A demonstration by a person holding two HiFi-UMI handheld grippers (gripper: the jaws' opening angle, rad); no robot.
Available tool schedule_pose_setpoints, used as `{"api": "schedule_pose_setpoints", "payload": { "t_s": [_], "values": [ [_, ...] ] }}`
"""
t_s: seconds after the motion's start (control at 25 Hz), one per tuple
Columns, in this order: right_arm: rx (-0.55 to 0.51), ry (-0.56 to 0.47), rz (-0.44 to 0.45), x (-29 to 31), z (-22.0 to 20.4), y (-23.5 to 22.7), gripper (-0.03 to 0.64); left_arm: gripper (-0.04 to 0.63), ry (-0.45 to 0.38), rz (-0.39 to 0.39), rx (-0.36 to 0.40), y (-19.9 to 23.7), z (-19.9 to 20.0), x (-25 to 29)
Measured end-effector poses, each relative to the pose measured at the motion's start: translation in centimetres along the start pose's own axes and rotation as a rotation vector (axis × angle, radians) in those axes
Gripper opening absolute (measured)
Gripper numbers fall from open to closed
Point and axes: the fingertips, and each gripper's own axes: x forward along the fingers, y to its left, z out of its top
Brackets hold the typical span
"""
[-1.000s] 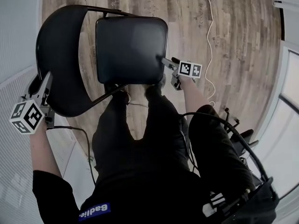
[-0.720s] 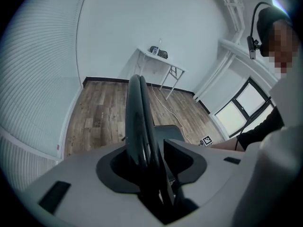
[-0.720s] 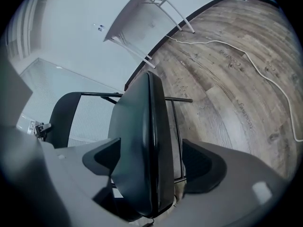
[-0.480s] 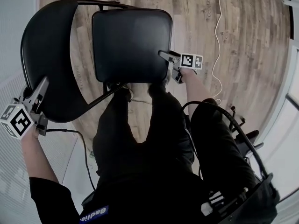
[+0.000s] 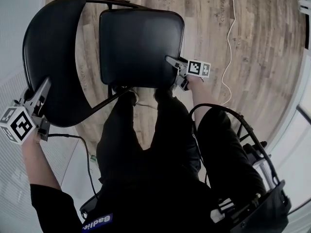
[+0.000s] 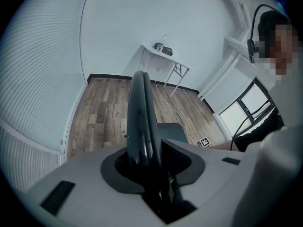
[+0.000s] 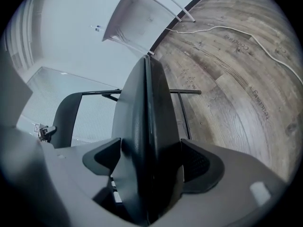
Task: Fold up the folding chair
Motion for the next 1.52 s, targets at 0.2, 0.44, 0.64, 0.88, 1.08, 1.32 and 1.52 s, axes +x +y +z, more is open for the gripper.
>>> {"api": "schedule_pose_setpoints", "payload": {
  "t_s": [0.2, 0.44, 0.64, 0.88, 1.08, 1.32, 1.52],
  "values": [
    [-0.014, 0.015, 0.019, -0.2, 0.3, 1.5, 0.365, 0.118, -0.022, 0.027, 0.023, -0.7, 1.3, -0.2],
    [-0.050, 0.069, -0.002, -0.4, 0.1, 4.0, 0.365, 0.112, -0.026, 0.053, 0.041, -1.8, 2.5, -0.9],
    [-0.059, 0.067, 0.006, -1.7, -0.2, 7.6, 0.364, 0.101, -0.034, 0.061, 0.048, -4.3, 3.0, -3.1],
    [-0.069, 0.063, -0.015, -2.7, -1.0, 11.3, 0.359, 0.091, -0.028, 0.066, 0.049, -7.1, 3.2, -4.9],
    [-0.070, 0.062, 0.000, -3.2, -0.8, 15.1, 0.334, 0.086, -0.031, 0.056, 0.037, -8.3, 4.1, -6.3],
    [-0.091, 0.076, -0.020, -3.3, -1.6, 19.1, 0.298, 0.086, -0.031, 0.068, 0.036, -8.9, 4.2, -8.0],
    [-0.119, 0.103, -0.045, -3.3, -2.0, 22.9, 0.293, 0.086, -0.029, 0.075, 0.029, -9.6, 4.7, -9.4]
  ]
}}
